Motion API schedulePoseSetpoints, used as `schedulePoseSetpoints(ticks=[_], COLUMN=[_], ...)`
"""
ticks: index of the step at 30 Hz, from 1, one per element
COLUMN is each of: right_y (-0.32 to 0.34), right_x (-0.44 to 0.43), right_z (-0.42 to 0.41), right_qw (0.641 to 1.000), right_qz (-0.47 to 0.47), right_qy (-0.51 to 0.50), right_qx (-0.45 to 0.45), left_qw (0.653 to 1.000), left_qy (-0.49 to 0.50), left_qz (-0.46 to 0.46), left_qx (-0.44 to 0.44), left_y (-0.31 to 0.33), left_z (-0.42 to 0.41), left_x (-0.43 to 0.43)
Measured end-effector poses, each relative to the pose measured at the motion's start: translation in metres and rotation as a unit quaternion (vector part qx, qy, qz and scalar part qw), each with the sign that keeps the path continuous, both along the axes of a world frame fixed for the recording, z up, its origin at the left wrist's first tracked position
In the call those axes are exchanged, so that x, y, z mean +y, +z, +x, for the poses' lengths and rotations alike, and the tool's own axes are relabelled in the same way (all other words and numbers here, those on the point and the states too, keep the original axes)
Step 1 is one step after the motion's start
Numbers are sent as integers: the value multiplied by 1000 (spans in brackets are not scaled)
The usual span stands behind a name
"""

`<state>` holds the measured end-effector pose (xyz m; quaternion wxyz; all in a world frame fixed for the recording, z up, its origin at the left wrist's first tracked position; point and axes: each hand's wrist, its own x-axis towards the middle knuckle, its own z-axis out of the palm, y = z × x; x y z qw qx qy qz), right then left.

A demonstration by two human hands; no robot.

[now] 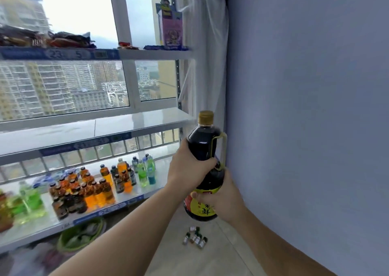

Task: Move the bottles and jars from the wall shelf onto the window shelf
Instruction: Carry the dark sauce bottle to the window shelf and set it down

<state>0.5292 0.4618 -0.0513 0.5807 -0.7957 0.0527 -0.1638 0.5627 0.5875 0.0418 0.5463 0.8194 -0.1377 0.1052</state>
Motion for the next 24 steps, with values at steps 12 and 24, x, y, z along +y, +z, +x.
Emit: schedulePoseSetpoints(ticks=[12, 24], right_y=[11, 36], right_x=[52, 137], right_z=[287, 508], right_qw=[987, 969], right_qz=[-29, -48], right_qy=[156, 240], right_qx=[-1, -17], left_qw=[990, 968], left_qy=[138, 248], left_qz=[2, 28], left_qx=[1, -33], left_y=[3, 25], left_z=[254, 452], left_x=[58, 144])
